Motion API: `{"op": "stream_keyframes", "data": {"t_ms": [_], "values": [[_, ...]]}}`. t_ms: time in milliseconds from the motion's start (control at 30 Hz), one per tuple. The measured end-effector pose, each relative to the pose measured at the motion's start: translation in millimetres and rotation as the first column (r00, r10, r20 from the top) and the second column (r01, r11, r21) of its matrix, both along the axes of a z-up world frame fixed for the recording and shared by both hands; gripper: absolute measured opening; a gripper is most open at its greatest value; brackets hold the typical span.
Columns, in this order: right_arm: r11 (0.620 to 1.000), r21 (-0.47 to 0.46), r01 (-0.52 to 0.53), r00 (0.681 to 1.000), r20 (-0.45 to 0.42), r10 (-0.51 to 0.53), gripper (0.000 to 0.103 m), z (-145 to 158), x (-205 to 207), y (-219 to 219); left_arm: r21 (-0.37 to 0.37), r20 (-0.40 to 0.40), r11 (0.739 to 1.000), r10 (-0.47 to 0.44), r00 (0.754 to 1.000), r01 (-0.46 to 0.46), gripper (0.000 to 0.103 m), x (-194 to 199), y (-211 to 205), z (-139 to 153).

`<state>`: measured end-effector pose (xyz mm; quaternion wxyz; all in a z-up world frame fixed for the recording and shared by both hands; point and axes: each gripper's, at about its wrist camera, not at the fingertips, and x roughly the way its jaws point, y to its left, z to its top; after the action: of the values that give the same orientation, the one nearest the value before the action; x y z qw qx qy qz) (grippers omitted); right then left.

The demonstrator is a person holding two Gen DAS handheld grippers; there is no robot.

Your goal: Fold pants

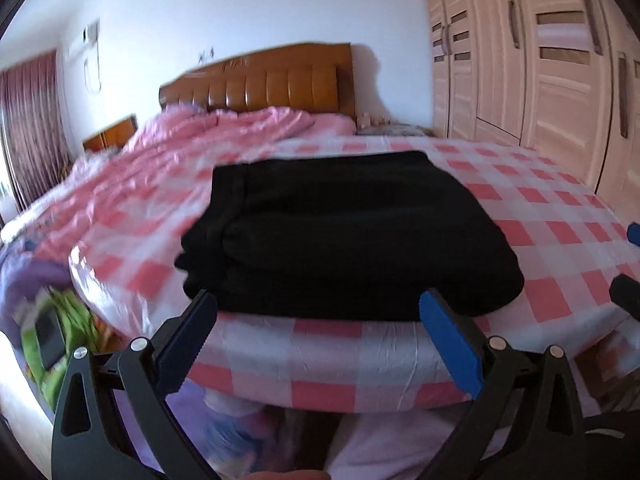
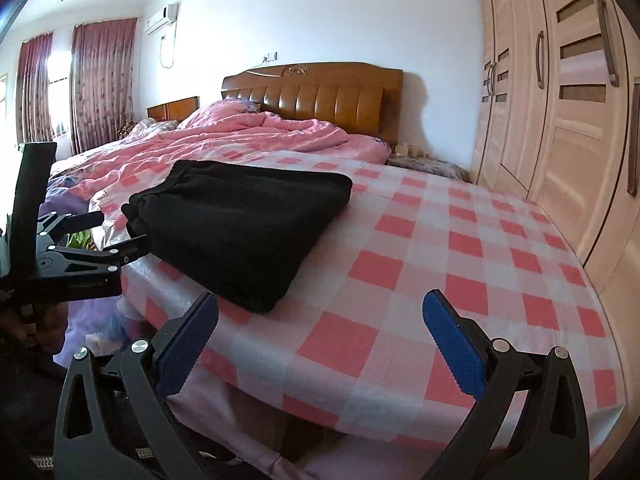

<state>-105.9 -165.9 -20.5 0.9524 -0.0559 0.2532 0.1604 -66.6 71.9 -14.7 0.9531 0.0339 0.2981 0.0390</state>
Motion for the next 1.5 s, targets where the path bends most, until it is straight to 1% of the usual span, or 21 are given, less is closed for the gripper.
{"op": "stream_keyframes", "data": {"t_ms": [67,433,1500], "values": [[1.0,-0.004,-0.004,1.0,0.005,0.005,0.099,-0.3,-0.4,1.4,-0.016,-0.002,1.0,0.011,1.0,-0.011,0.101,-0.1,4.5,-1.8],[1.0,-0.019,-0.015,1.0,0.006,0.015,0.099,-1.0,-3.0,5.7,-0.003,0.037,0.998,0.064,0.997,-0.064,0.101,-6.9,11.2,1.7],[1.0,-0.02,-0.016,1.0,0.002,0.016,0.099,-1.3,-3.7,7.2,0.002,0.035,0.998,0.062,0.998,-0.062,0.101,-7.3,10.2,1.6]]}}
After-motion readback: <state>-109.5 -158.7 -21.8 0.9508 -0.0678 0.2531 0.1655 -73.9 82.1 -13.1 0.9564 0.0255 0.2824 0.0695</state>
